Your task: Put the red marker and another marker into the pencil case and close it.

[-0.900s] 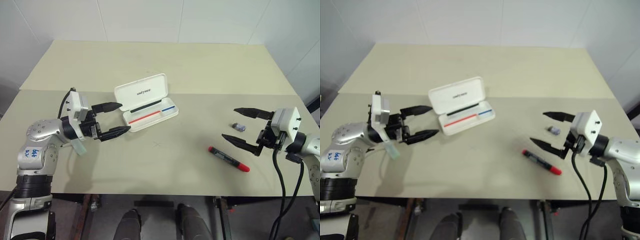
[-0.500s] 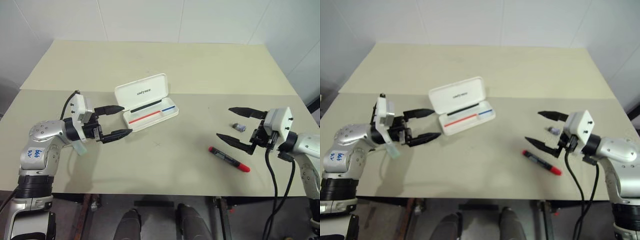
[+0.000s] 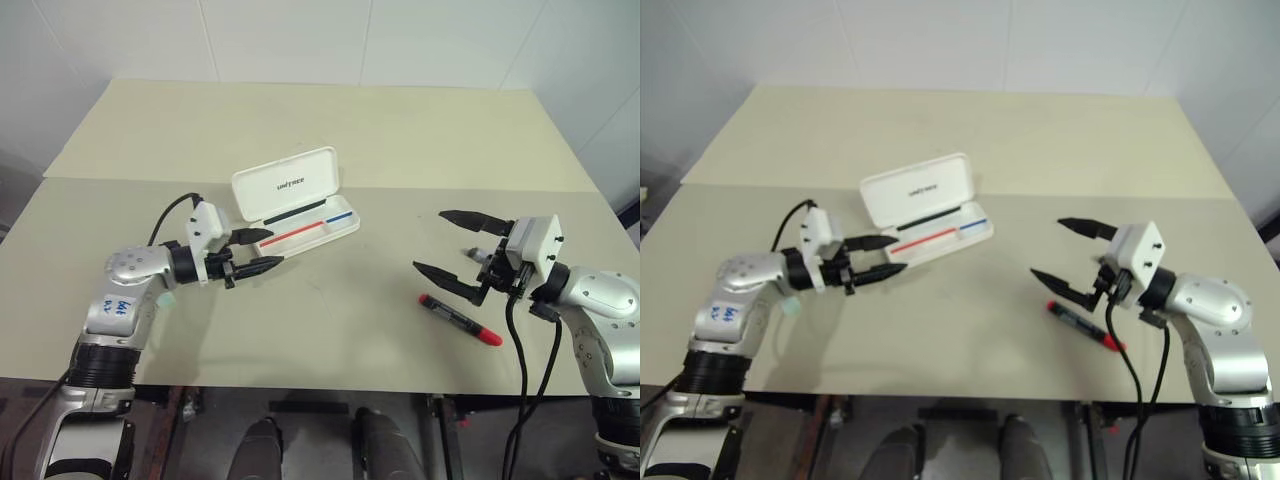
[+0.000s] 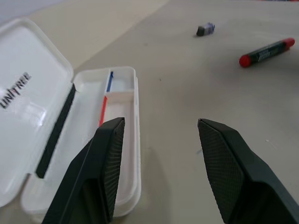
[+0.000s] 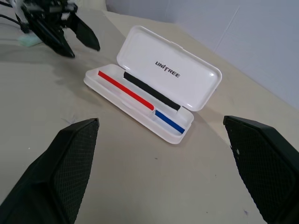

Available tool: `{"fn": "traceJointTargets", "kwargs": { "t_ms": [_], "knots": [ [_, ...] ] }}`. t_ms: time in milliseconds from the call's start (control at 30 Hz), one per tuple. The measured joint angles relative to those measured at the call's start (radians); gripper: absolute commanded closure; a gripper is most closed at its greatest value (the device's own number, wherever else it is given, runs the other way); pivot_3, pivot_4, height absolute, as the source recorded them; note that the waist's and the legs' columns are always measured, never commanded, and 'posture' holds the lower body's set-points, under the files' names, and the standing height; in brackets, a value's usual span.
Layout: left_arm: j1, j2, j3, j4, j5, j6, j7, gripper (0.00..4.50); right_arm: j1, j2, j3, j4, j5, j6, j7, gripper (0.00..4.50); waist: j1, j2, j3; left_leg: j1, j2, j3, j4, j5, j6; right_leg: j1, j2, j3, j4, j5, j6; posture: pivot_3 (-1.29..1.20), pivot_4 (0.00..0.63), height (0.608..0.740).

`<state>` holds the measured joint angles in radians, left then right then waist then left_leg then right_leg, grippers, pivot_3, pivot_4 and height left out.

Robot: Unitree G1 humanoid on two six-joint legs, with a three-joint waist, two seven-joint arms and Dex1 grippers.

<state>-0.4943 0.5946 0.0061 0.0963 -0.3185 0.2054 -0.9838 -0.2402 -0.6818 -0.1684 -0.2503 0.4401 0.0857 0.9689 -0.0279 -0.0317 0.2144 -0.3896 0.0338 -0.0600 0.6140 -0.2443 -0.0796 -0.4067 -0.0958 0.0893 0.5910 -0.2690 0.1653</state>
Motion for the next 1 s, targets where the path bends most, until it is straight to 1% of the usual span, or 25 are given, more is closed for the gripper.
{"fn": "traceJointTargets", "kwargs": {
  "t_ms": [67,200,500,600,733,1000],
  "knots": [
    [-0.004,-0.010,-0.015,0.005,0.019,-0.004,0.011,1.97,0.012,0.009,0.006,-0.010,-0.001,0.000,-0.006,0.00,0.000,0.000,0.000,0.000,0.000,0.000,0.000,0.000,0.000,0.000,0.000,0.000,0.000,0.000,0.000,0.00,0.150,0.740],
    [-0.020,-0.030,-0.055,0.084,0.083,-0.028,0.036,1.97,0.019,0.029,0.010,-0.045,-0.002,0.000,-0.036,0.00,-0.001,0.000,0.000,0.000,0.000,0.000,0.000,0.001,-0.001,0.000,0.000,0.000,0.001,0.000,0.000,0.00,0.150,0.740],
    [-0.071,-0.004,-0.062,0.208,0.139,-0.070,0.019,1.97,0.046,0.053,0.014,-0.116,-0.002,0.009,-0.097,0.00,0.000,0.000,0.000,0.000,0.000,0.000,0.000,0.001,0.000,0.000,0.000,0.000,0.001,0.000,0.000,0.00,0.150,0.740],
    [-0.095,0.002,-0.065,0.241,0.150,-0.081,-0.003,1.97,0.047,0.062,0.021,-0.122,-0.009,0.009,-0.114,0.00,0.000,0.000,0.000,0.000,0.000,0.000,0.000,0.001,0.000,0.000,0.000,0.000,0.001,0.000,0.000,0.00,0.150,0.740],
    [-0.164,0.019,-0.087,0.318,0.172,-0.091,-0.062,1.97,0.047,0.085,0.041,-0.138,-0.015,0.007,-0.135,0.00,0.000,0.000,0.000,0.000,0.000,0.000,0.000,0.001,0.000,0.000,0.000,0.000,0.002,0.000,0.000,0.00,0.150,0.740],
    [-0.241,0.019,-0.119,0.410,0.208,-0.133,-0.136,1.97,0.031,0.107,0.045,-0.143,-0.033,0.003,-0.176,0.00,0.000,0.000,0.000,0.000,0.000,0.000,0.000,0.001,0.000,-0.001,0.000,0.000,0.002,0.000,0.000,0.00,0.150,0.740]
  ]
}}
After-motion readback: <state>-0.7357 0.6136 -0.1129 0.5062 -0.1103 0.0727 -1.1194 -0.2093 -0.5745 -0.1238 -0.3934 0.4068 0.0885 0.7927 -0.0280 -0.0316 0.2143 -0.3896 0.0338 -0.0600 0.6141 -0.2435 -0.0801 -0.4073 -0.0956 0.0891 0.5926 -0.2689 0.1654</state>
